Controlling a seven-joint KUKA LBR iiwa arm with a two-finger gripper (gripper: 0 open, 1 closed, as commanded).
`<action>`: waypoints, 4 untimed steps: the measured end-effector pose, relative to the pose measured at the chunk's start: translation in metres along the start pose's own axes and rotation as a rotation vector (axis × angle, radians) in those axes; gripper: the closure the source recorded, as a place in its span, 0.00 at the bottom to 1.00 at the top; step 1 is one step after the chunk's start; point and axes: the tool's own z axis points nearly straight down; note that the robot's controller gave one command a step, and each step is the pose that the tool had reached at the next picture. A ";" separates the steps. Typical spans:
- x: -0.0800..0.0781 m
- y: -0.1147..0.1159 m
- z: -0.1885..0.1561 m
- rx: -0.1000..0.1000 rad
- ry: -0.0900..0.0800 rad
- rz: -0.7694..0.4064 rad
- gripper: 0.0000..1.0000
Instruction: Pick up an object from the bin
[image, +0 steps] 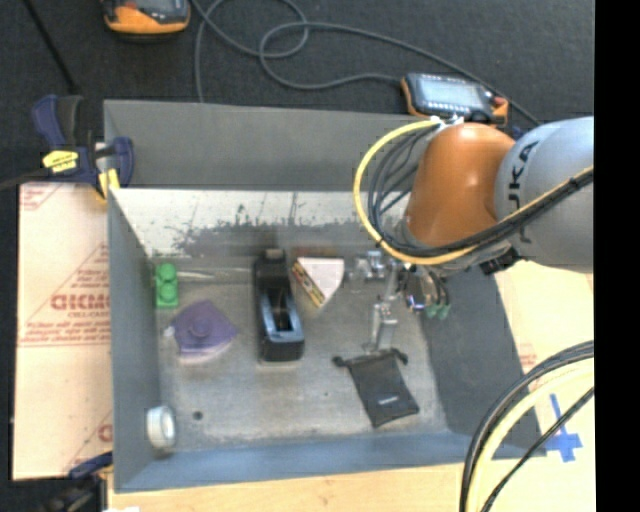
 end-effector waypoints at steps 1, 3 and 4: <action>-0.001 0.000 -0.005 0.001 -0.007 0.000 0.00; 0.023 -0.012 0.002 -0.001 0.010 -0.098 0.00; 0.030 -0.024 0.010 0.003 -0.021 -0.156 0.00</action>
Offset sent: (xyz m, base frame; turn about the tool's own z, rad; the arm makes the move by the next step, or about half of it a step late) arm 0.0104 -0.0456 -0.0756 0.0385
